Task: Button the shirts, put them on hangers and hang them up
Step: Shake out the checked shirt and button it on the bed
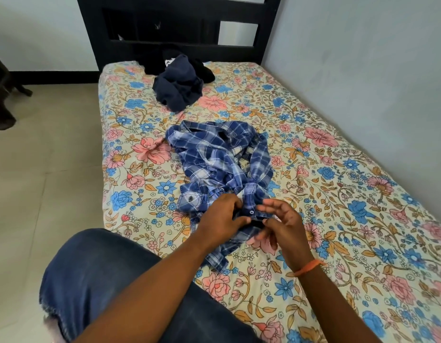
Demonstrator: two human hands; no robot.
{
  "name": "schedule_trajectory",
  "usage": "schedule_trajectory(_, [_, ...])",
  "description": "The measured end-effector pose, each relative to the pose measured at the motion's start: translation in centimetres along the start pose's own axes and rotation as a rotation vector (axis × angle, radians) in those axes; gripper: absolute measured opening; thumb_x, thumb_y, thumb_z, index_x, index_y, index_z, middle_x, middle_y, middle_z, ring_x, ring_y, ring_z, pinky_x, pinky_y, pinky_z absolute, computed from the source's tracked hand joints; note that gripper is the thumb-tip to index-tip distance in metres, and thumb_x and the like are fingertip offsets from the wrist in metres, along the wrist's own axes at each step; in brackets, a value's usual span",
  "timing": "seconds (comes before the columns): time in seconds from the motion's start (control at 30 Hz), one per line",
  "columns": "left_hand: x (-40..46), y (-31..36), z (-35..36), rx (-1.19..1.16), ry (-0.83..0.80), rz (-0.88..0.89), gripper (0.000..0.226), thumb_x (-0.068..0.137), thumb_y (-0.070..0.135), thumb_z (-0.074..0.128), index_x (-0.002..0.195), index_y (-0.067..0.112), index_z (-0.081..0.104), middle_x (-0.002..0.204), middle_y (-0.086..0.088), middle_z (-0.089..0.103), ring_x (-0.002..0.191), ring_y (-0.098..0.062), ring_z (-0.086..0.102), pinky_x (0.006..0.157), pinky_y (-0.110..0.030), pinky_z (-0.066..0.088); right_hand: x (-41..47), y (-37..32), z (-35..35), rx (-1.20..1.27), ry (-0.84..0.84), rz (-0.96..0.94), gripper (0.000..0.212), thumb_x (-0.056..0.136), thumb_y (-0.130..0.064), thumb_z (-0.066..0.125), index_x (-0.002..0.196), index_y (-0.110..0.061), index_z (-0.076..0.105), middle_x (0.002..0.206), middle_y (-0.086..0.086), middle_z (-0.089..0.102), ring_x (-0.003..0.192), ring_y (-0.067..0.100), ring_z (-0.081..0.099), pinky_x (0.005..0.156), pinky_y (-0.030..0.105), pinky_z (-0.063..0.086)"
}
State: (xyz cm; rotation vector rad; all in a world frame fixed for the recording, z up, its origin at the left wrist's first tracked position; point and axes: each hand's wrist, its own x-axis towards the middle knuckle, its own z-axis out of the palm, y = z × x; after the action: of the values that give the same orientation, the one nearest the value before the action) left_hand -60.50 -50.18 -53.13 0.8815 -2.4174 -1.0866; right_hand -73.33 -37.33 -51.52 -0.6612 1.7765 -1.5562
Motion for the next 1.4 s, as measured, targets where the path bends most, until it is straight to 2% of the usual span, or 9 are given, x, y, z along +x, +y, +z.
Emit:
schedule_trajectory(0.1, [0.1, -0.3, 0.1, 0.061, 0.009, 0.039, 0.010, 0.091, 0.027, 0.065, 0.085, 0.024, 0.057, 0.093, 0.005, 0.054, 0.083, -0.015, 0.056, 0.073, -0.037, 0.052, 0.0, -0.3, -0.5, -0.204, 0.088, -0.127, 0.044, 0.083, 0.012, 0.060, 0.110, -0.022, 0.061, 0.114, -0.002, 0.068, 0.051, 0.019, 0.060, 0.042, 0.026, 0.046])
schedule_trajectory(0.17, [0.2, 0.0, 0.2, 0.088, 0.032, 0.050, 0.009, 0.092, 0.030, 0.062, 0.088, 0.024, 0.058, 0.094, 0.005, 0.056, 0.084, -0.015, 0.058, 0.072, -0.037, 0.053, 0.1, 0.1, -1.1, -0.470, 0.123, -0.251, 0.048, 0.077, 0.003, 0.069, 0.113, -0.027, 0.060, 0.116, -0.008, 0.059, 0.080, 0.005, 0.062, 0.064, 0.024, 0.053])
schedule_trajectory(0.33, [0.1, 0.8, 0.8, 0.348, -0.096, 0.026, 0.049, 0.083, 0.041, 0.072, 0.118, 0.020, 0.045, 0.115, 0.001, 0.052, 0.094, -0.021, 0.059, 0.074, -0.037, 0.053, 0.4, 1.3, -3.4, -1.004, 0.111, -0.305, 0.010, 0.082, -0.021, 0.076, 0.089, -0.022, 0.069, 0.081, -0.010, 0.060, 0.078, 0.016, 0.062, 0.064, 0.031, 0.047])
schedule_trajectory(0.57, [0.8, 1.1, 0.1, -0.236, -0.103, -0.099, 0.008, 0.093, 0.008, 0.062, 0.096, 0.015, 0.062, 0.083, 0.003, 0.064, 0.061, -0.003, 0.058, 0.053, -0.020, 0.048, 0.6, 0.6, -1.5, -0.808, 0.371, -0.387, 0.010, 0.088, -0.024, 0.073, 0.095, -0.019, 0.072, 0.071, -0.014, 0.061, 0.059, 0.006, 0.055, 0.051, 0.024, 0.036])
schedule_trajectory(0.7, [0.3, 0.0, -2.4, -0.446, -0.307, -0.322, 0.005, 0.092, 0.003, 0.063, 0.094, 0.008, 0.064, 0.070, -0.001, 0.062, 0.046, -0.005, 0.053, 0.046, -0.020, 0.044, 0.5, 0.8, 0.3, -0.548, 0.164, -0.377, 0.015, 0.090, -0.019, 0.071, 0.105, -0.019, 0.074, 0.088, -0.012, 0.071, 0.075, 0.004, 0.067, 0.063, 0.019, 0.053])
schedule_trajectory(0.83, [0.1, 0.2, -3.1, -0.332, -0.381, -0.422, 0.003, 0.093, 0.010, 0.061, 0.093, 0.007, 0.062, 0.062, -0.002, 0.058, 0.040, -0.006, 0.049, 0.040, -0.019, 0.039, 0.0, 1.6, 2.0, -0.197, -0.011, -0.133, 0.026, 0.099, -0.005, 0.052, 0.117, -0.017, 0.068, 0.107, -0.001, 0.071, 0.087, 0.000, 0.069, 0.065, 0.017, 0.054])
schedule_trajectory(1.1, [-1.0, 0.4, -3.1, 0.386, -0.138, 0.012, 0.025, 0.084, 0.034, 0.067, 0.091, 0.023, 0.046, 0.095, 0.001, 0.051, 0.085, -0.021, 0.058, 0.071, -0.036, 0.052, 0.7, 4.5, 2.0, -0.682, 0.036, -0.300, 0.028, 0.078, -0.010, 0.080, 0.101, -0.017, 0.068, 0.101, 0.001, 0.050, 0.084, 0.009, 0.053, 0.069, 0.005, 0.040])
schedule_trajectory(1.23, [-1.0, 0.7, -2.7, 0.645, -0.315, 0.162, 0.053, 0.079, 0.046, 0.074, 0.117, 0.016, 0.054, 0.113, -0.001, 0.052, 0.098, -0.023, 0.060, 0.078, -0.038, 0.051, 1.2, 5.0, 2.4, -0.819, 0.072, -0.307, 0.037, 0.068, -0.023, 0.086, 0.089, -0.026, 0.055, 0.104, 0.002, 0.039, 0.098, 0.019, 0.039, 0.074, 0.024, 0.037])
schedule_trajectory(1.4, [-0.8, 0.3, -2.1, 0.610, -0.272, 0.190, 0.043, 0.091, 0.042, 0.063, 0.122, 0.013, 0.055, 0.116, -0.006, 0.056, 0.102, -0.026, 0.060, 0.081, -0.039, 0.051, 1.2, 5.1, 1.9, -0.866, 0.011, -0.363, 0.036, 0.071, -0.036, 0.086, 0.087, -0.023, 0.057, 0.107, 0.003, 0.044, 0.094, 0.008, 0.038, 0.072, 0.008, 0.035])
